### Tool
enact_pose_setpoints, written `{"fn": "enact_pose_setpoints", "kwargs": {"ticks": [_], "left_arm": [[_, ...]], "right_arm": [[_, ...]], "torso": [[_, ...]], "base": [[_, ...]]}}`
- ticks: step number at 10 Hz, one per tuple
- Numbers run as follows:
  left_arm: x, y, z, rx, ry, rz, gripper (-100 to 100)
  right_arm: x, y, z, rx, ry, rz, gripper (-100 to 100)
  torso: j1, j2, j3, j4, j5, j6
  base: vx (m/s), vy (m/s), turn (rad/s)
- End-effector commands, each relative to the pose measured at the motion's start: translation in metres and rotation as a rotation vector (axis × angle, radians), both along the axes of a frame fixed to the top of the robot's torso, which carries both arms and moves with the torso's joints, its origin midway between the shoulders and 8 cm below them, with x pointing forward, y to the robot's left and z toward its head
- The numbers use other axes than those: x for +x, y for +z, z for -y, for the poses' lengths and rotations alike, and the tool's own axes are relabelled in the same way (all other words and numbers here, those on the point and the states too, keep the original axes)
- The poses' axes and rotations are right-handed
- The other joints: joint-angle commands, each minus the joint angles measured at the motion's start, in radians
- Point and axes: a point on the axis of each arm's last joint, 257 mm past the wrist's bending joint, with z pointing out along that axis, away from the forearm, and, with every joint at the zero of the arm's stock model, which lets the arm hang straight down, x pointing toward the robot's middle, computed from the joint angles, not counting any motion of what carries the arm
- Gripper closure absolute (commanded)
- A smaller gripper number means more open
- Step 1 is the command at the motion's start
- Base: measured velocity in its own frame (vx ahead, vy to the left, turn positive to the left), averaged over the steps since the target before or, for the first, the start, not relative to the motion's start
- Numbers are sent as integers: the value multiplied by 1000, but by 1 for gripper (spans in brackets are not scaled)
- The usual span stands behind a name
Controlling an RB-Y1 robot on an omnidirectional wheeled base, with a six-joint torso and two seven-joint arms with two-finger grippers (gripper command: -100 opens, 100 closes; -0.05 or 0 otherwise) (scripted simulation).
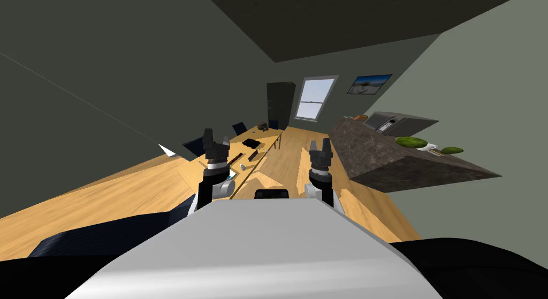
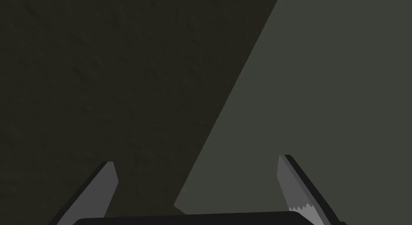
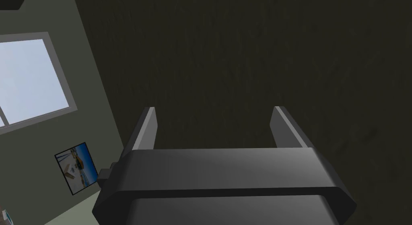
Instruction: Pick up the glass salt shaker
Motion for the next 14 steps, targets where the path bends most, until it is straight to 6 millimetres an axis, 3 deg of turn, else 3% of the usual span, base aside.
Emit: {"fn": "enact_pose_setpoints", "kwargs": {"ticks": [1,4,9,14], "left_arm": [[11,-18,-1,22,-4,-48,-100],[28,-51,-4,45,-1,-130,-100],[59,-126,-16,90,15,-309,-100],[77,-190,-27,127,30,-451,-100]], "right_arm": [[0,0,0,0,0,0,0],[0,0,0,0,0,0,0],[0,0,0,0,0,0,0],[0,0,0,0,0,0,0]], "torso": [[0,0,0,0,0,0],[-1,5,3,1,0,0],[1,6,4,1,0,0],[0,4,3,1,0,0]], "base": [[-59,-6,-58],[-83,-22,-44],[-98,-6,-73],[-67,-10,-58]]}}
